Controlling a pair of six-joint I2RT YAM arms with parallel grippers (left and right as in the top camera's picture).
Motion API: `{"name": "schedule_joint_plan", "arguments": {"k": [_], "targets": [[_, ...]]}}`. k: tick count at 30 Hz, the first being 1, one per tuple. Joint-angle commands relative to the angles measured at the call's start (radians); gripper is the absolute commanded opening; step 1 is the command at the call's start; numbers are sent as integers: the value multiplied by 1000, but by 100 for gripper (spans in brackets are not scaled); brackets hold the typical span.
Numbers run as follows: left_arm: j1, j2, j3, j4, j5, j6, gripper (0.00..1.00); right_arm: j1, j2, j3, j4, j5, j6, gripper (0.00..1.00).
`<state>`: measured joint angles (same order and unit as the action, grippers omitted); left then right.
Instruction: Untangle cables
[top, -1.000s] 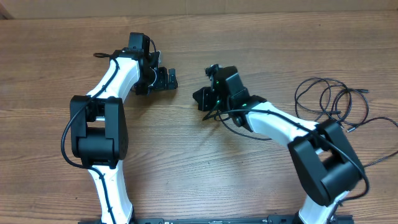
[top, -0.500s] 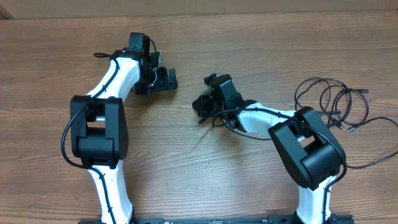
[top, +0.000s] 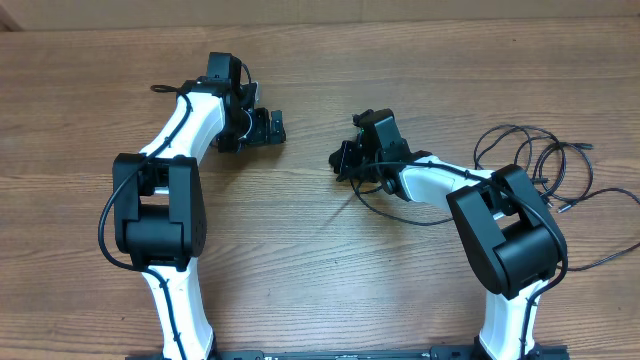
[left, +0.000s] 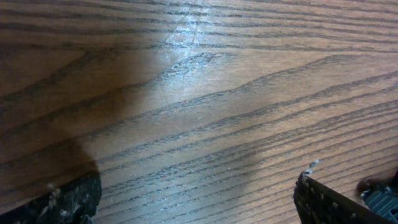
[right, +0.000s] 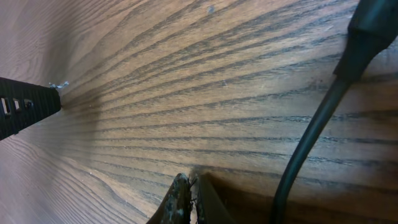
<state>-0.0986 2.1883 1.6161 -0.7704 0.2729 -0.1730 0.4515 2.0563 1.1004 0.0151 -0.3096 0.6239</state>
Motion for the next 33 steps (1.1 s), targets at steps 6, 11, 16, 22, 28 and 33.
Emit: {"name": "schedule_joint_plan", "arguments": {"k": [6, 11, 16, 22, 28, 33], "targets": [[-13, 81, -52, 2, 5, 9, 99, -6, 35, -14, -8, 22, 5, 4], [-13, 81, -52, 2, 5, 9, 99, -7, 35, -14, 29, -43, 5, 14], [-13, 81, -52, 2, 5, 9, 100, -7, 35, -14, 60, -60, 5, 32], [-13, 81, -52, 2, 5, 9, 99, -7, 35, -14, 66, -60, 5, 100], [-13, 81, -52, 2, 5, 9, 100, -7, 35, -14, 67, -60, 5, 100], [-13, 81, -52, 2, 5, 9, 100, -7, 35, -14, 66, -60, 5, 100]]}}
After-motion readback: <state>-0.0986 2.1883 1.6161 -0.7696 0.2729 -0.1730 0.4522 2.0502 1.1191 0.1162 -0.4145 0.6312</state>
